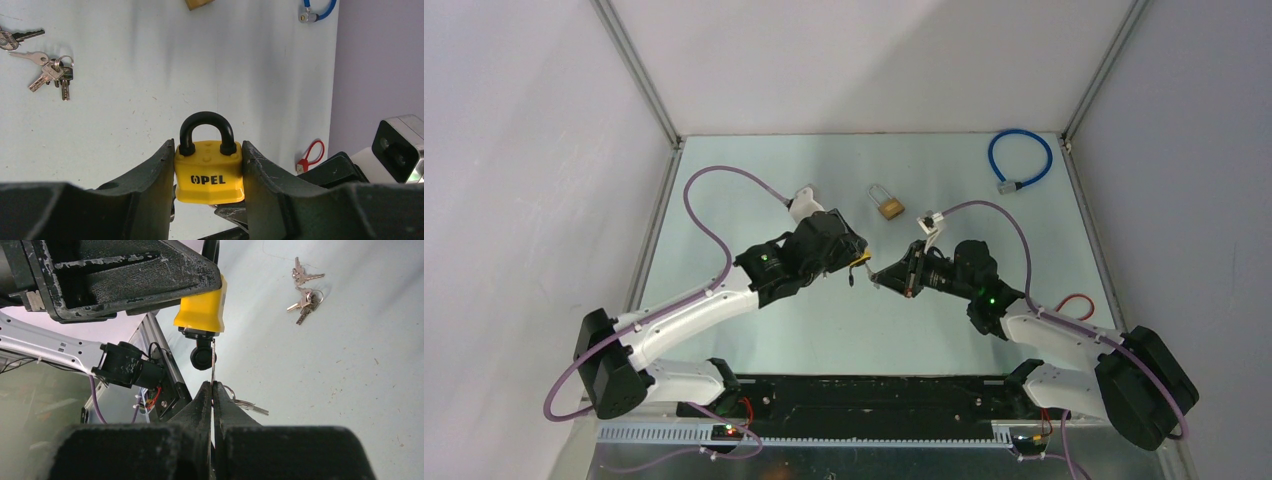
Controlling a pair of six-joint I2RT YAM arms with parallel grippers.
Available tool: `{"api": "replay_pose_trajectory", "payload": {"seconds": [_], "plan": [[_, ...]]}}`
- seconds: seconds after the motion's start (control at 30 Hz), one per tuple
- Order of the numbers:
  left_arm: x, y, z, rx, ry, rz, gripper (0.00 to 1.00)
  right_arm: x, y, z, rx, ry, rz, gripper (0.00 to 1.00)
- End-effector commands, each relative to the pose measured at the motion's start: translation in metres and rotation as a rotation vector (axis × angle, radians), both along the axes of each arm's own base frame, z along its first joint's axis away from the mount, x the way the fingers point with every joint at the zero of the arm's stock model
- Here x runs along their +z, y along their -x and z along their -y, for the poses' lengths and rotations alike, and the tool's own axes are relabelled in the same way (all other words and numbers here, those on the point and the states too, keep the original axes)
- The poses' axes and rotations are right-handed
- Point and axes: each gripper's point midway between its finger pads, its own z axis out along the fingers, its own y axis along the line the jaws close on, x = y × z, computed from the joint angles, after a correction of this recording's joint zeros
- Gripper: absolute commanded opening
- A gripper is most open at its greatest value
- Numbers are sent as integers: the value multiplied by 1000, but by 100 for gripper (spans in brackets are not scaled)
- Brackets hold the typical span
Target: Unlock with the key
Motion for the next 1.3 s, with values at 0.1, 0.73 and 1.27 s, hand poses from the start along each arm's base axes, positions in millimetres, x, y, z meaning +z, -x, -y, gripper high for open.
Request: {"api": "replay_pose_trajectory", "payload": {"seconds": [0.1, 0.73, 1.27], "plan": [[26, -7, 3, 34, 82, 71, 0, 35, 5, -12, 58, -52, 86, 0], [33, -8, -4, 53, 85, 97, 0, 44, 3, -11, -12, -70, 78, 0], [36, -6, -3, 43, 99, 109, 0, 42, -7, -17, -29, -80, 47, 0]]}}
